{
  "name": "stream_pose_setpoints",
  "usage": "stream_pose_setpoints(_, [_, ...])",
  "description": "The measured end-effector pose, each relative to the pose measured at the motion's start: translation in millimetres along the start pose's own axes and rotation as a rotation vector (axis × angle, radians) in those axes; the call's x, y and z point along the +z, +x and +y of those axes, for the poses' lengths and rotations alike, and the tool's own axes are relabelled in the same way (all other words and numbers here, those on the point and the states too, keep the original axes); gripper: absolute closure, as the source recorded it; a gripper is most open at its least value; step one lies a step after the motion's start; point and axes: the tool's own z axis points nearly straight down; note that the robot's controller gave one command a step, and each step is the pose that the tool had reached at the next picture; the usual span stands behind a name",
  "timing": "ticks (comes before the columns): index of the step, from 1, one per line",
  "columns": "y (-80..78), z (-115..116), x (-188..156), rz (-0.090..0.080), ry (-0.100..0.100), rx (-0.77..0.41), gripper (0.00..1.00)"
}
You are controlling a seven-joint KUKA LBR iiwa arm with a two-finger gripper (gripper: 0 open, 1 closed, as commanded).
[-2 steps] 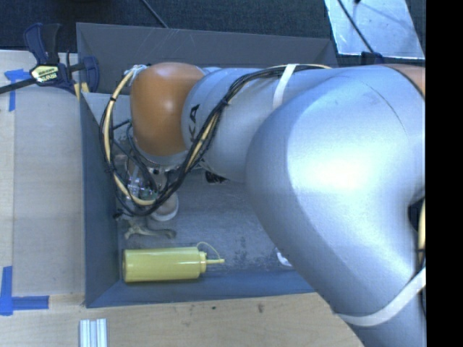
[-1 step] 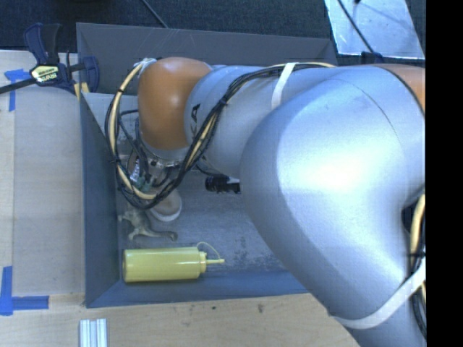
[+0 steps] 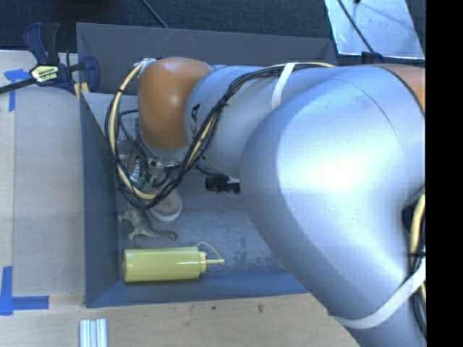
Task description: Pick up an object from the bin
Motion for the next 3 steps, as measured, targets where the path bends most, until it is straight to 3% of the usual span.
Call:
stream_pose_setpoints(1, [0.6,-1,-3,0.002,0.004,0.0,1.0])
stream_pose_setpoints(2, [1.9,-4,-21,0.01,0.017,-0.001,1.0])
stream_pose_setpoints(3, [0.9,-3,-44,0.01,0.017,0.0,1.0])
